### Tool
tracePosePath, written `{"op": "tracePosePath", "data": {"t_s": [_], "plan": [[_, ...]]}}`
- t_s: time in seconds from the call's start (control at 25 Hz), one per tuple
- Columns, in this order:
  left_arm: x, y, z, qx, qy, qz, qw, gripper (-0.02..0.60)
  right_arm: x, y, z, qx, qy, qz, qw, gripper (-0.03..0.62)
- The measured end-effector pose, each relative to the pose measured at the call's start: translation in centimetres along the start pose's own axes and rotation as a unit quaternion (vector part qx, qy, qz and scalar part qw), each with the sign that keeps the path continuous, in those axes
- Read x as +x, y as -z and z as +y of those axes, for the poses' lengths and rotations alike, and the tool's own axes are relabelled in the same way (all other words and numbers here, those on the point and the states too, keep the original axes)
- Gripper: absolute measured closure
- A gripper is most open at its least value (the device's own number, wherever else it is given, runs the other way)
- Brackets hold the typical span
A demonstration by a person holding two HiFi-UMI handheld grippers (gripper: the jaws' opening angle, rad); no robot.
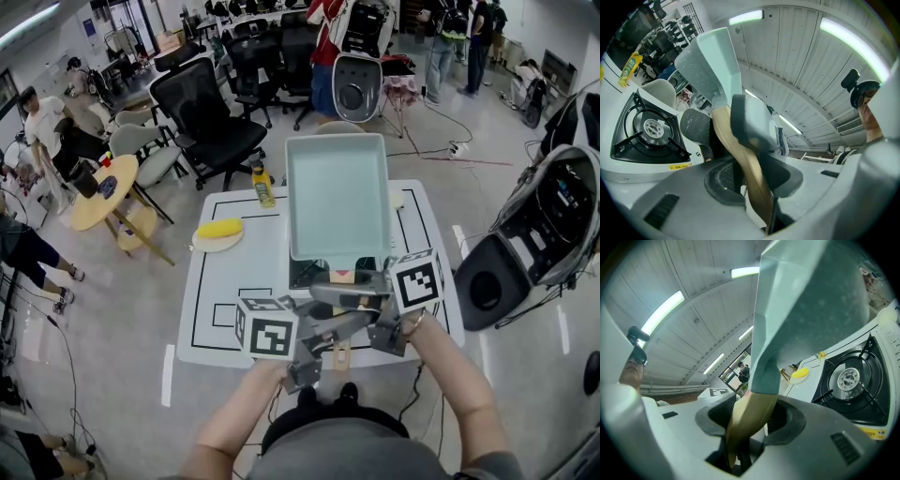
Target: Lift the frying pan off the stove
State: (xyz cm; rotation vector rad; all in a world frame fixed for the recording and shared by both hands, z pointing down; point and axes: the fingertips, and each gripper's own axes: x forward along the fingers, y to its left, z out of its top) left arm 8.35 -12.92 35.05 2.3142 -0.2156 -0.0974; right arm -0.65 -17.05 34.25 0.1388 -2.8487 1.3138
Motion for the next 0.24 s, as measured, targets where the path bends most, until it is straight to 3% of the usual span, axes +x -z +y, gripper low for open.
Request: {"op": "tracePosePath", "data": {"t_s": [0.24], "plan": [[0.2, -0.43, -0.48, -0.003, 0.0, -0.003, 1.0, 0.483, -0.24, -0.37, 0.38, 0.001, 0.001, 0.002, 1.0, 0.408]]}}
